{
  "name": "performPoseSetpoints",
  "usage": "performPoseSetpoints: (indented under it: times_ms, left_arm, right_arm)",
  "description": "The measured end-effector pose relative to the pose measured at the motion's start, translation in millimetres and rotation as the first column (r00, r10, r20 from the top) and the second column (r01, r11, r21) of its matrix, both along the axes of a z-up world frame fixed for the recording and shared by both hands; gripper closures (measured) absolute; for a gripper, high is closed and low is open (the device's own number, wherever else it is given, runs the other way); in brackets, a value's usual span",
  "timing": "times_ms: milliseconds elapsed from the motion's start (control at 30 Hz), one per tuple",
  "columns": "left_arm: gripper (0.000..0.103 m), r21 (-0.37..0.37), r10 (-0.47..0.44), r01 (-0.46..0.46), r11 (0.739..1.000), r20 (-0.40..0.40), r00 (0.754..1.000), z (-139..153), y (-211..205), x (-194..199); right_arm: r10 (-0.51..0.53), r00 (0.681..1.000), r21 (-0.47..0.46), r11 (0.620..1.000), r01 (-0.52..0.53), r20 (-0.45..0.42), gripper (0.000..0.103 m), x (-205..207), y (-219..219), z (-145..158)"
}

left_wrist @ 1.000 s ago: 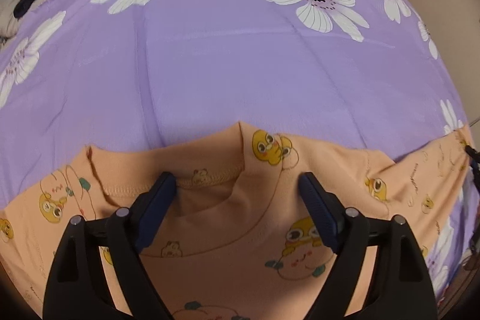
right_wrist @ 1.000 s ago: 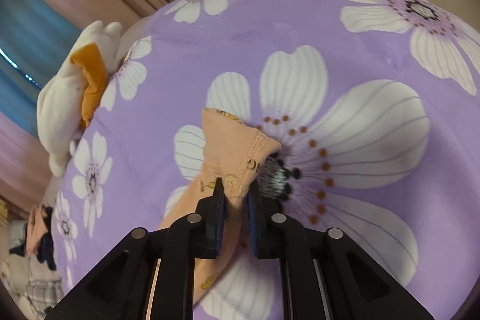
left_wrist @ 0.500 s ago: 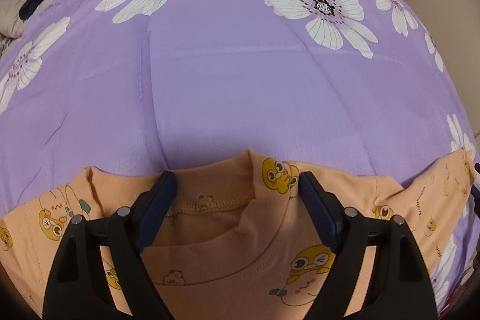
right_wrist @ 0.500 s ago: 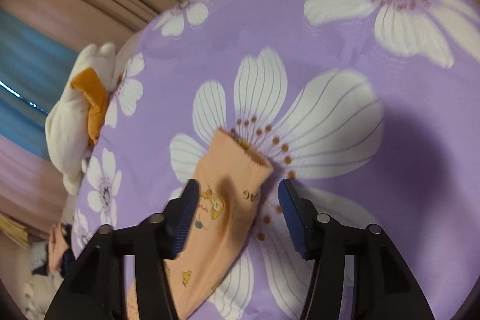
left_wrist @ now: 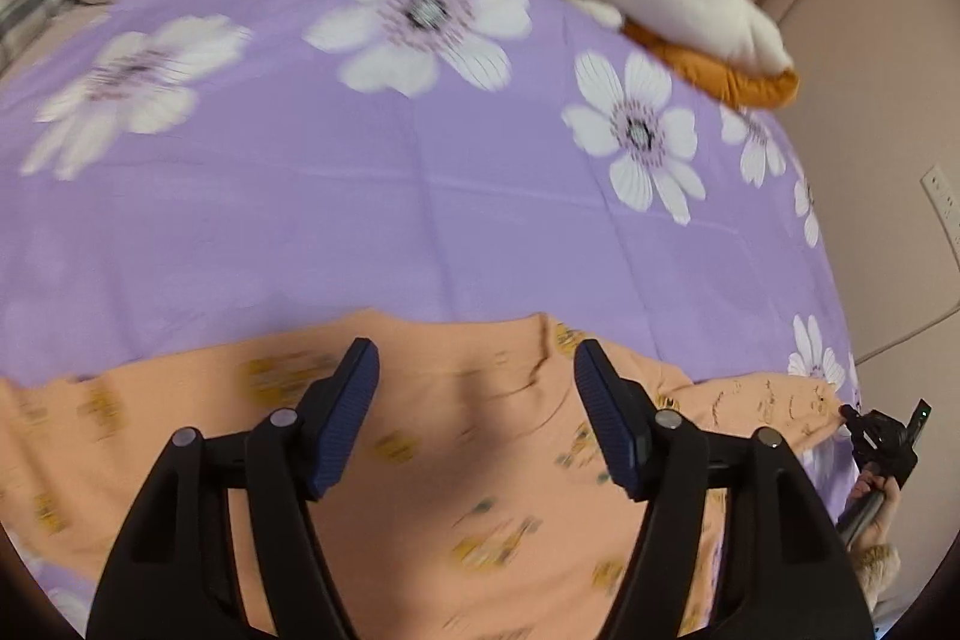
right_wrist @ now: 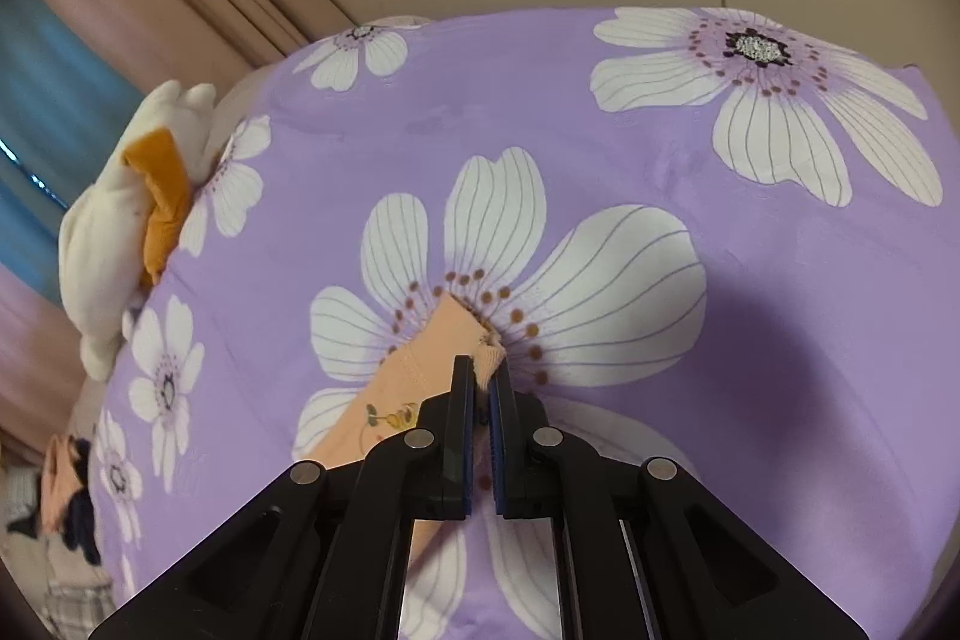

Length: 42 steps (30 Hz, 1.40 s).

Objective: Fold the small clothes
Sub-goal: 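Lift the gripped sleeve cuff up off the sheet with the right tool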

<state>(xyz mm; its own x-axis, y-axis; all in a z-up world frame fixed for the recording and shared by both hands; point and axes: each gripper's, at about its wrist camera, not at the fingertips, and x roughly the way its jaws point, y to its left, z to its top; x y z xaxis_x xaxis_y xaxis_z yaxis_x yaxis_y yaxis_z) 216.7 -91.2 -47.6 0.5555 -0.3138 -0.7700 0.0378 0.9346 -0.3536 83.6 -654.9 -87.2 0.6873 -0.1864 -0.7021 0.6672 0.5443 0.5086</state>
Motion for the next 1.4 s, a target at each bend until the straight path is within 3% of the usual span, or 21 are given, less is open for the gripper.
performPoseSetpoints:
  times_ms: [133, 333, 467, 633, 733, 900, 1067, 1400]
  left_arm:
    - [0.024, 0.012, 0.067, -0.067, 0.998, 0.019, 0.998, 24, 40, -42]
    - [0.009, -0.063, 0.121, -0.117, 0.991, 0.066, 0.99, 48, 72, -104]
    - [0.009, -0.02, 0.144, -0.142, 0.99, 0.111, 0.983, 57, 77, -133]
    - [0.009, -0.064, 0.148, -0.143, 0.988, 0.095, 0.984, 55, 97, -154]
    - [0.009, -0.076, 0.161, -0.154, 0.985, 0.106, 0.981, 55, 110, -166]
    - [0.009, -0.071, 0.201, -0.194, 0.978, 0.11, 0.973, 54, 132, -181]
    - [0.009, -0.1, 0.222, -0.211, 0.972, 0.118, 0.968, 54, 151, -194]
    - [0.009, -0.098, 0.214, -0.204, 0.974, 0.106, 0.971, 45, 159, -203]
  right_arm:
    - [0.022, 0.998, -0.048, 0.999, -0.019, 0.066, 0.097, 4, 15, 27]
    - [0.169, 0.975, -0.208, 0.968, -0.137, 0.144, 0.097, 22, 68, 100]
    - [0.275, 0.946, -0.286, 0.933, -0.219, 0.171, 0.097, 31, 113, 140]
    - [0.396, 0.901, -0.356, 0.879, -0.317, 0.175, 0.097, 45, 169, 171]
    - [0.445, 0.884, -0.398, 0.845, -0.359, 0.147, 0.097, 54, 204, 179]
    - [0.506, 0.853, -0.377, 0.82, -0.43, 0.128, 0.097, 68, 247, 178]
    - [0.593, 0.797, -0.412, 0.758, -0.505, 0.115, 0.097, 72, 297, 182]
    - [0.693, 0.716, -0.397, 0.683, -0.614, 0.085, 0.097, 72, 362, 173]
